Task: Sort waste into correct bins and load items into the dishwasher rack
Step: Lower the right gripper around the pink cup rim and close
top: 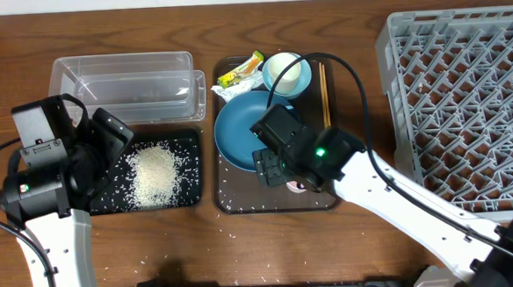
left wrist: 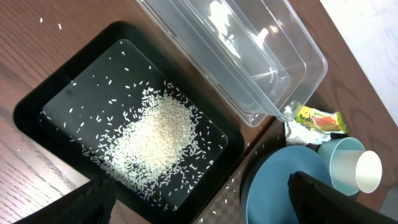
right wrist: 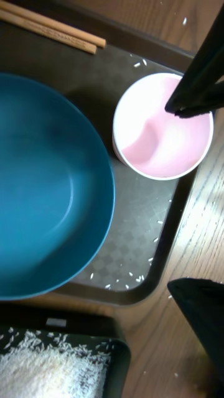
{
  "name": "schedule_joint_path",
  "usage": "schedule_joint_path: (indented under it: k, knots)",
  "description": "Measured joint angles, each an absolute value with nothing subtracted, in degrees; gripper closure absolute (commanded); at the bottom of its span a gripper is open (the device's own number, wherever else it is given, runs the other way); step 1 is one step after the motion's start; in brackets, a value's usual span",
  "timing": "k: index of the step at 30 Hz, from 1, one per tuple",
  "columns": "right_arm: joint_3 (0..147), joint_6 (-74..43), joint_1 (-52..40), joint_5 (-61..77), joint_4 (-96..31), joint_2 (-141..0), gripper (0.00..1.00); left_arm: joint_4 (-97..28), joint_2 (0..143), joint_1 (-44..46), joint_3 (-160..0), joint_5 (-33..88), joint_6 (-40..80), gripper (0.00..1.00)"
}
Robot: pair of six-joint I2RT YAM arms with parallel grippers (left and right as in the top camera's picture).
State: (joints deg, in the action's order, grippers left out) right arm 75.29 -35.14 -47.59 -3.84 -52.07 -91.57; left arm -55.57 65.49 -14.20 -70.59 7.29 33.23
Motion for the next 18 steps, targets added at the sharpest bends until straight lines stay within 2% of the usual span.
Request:
schedule_joint_path:
  k: [5, 9, 18]
  knots:
    - [75.29, -35.59, -47.59, -3.86, -52.12, -95.22, 0.3, -55.59, 65.49, -14.2, -70.59, 7.29, 33.23, 0.09]
    - [75.29, -35.68, -47.59, -3.88, -52.18, -97.89, 0.42, -55.61, 65.49, -14.2, -70.59, 7.29, 33.23, 0.09]
    - [75.29, -36.75, -47.86, -3.9, -52.21, -102.35, 0.53, -55.61, 65.49, -14.2, -70.59, 7.29, 33.21, 0.09]
